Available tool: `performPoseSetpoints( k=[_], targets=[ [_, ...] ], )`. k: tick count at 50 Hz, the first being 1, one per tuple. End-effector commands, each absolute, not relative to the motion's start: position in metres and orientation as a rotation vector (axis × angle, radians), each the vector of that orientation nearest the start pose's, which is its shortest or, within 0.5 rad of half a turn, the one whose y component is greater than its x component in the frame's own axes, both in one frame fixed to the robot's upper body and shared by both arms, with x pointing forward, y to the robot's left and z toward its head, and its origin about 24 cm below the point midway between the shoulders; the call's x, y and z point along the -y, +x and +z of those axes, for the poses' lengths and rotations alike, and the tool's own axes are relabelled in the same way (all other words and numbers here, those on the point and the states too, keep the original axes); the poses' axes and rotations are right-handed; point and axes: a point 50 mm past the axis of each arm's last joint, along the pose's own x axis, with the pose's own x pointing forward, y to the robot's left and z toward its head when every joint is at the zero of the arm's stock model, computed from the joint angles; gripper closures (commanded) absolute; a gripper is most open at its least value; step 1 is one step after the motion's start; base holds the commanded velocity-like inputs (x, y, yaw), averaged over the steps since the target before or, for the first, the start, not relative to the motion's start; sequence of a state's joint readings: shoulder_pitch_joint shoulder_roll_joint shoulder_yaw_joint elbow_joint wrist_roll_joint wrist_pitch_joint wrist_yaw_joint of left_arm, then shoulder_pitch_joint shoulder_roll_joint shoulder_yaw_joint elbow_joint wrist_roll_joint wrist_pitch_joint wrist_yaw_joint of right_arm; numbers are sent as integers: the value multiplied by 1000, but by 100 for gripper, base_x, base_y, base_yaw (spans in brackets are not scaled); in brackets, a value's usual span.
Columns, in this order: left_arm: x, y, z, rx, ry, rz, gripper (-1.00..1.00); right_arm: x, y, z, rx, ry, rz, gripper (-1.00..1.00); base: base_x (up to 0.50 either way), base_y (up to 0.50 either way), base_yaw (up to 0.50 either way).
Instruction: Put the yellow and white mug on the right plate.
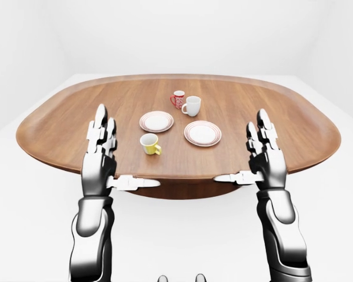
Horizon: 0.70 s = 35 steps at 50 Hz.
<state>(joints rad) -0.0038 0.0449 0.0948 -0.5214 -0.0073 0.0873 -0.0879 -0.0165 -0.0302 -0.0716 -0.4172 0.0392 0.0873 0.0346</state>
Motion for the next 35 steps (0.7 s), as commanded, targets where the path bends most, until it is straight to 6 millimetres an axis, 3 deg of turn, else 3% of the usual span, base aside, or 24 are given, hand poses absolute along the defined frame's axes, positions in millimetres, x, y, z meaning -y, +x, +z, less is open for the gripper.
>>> performPoseSetpoints(
  k=[1,7,14,18,22,35],
  targets=[
    [-171,219,180,560,106,-9,-100,169,232,163,484,11,-28,-100,0,0,50],
    [-170,214,187,598,116,-14,-100,169,223,183,583,8,-24,-100,0,0,50],
    [-171,211,192,622,119,-12,-100,168,220,189,612,7,-23,-100,0,0,50],
    [-170,212,191,620,119,-13,-100,174,227,190,612,42,-73,-100,0,1,0],
    [-170,213,189,610,118,-16,-100,175,221,194,639,77,-54,-100,0,0,0],
    [-168,212,189,607,120,-22,-100,173,223,189,611,54,-45,-100,48,15,0]
  ],
)
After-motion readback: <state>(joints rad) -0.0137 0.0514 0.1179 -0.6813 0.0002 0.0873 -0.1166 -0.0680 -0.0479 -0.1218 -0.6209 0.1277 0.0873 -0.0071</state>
